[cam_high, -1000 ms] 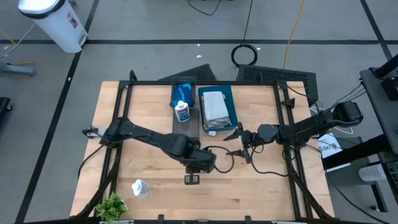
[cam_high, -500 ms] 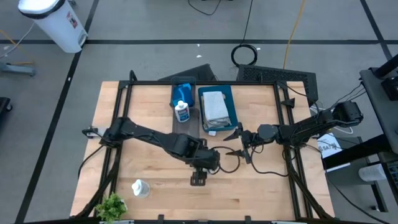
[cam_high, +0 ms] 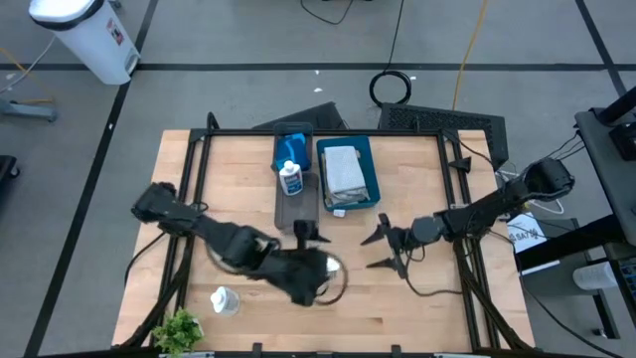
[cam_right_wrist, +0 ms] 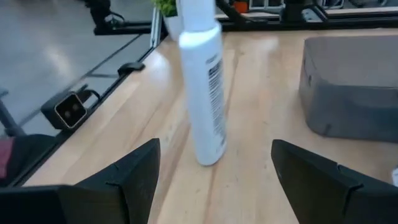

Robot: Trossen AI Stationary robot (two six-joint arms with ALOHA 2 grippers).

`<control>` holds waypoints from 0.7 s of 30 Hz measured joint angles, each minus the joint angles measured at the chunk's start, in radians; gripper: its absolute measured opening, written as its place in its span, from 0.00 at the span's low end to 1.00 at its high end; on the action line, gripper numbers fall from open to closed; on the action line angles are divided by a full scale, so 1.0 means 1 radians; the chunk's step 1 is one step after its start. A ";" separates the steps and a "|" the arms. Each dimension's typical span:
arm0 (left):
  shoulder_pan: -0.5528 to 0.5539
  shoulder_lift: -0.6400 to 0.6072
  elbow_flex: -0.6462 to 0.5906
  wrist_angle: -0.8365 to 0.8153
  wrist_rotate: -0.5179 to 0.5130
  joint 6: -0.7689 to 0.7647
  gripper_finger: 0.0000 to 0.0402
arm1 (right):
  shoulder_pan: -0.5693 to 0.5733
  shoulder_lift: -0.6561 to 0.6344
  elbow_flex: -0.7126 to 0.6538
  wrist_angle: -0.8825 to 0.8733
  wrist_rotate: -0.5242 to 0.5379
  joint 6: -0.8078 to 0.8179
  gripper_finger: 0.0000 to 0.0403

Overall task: Pick & Place Kitchen Items
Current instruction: Put the top white plastic restorer bottle into the bottom black bin

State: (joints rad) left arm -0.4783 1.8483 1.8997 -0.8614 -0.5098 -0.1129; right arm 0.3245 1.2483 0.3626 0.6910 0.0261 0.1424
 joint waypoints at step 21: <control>0.063 -0.790 -1.306 1.282 0.092 0.158 0.95 | 0.116 0.537 0.108 0.331 0.163 0.054 0.69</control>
State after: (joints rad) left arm -0.4151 1.0583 0.5935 0.4207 -0.4175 0.0452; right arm 0.4404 1.7849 0.4703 1.0222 0.1893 0.1963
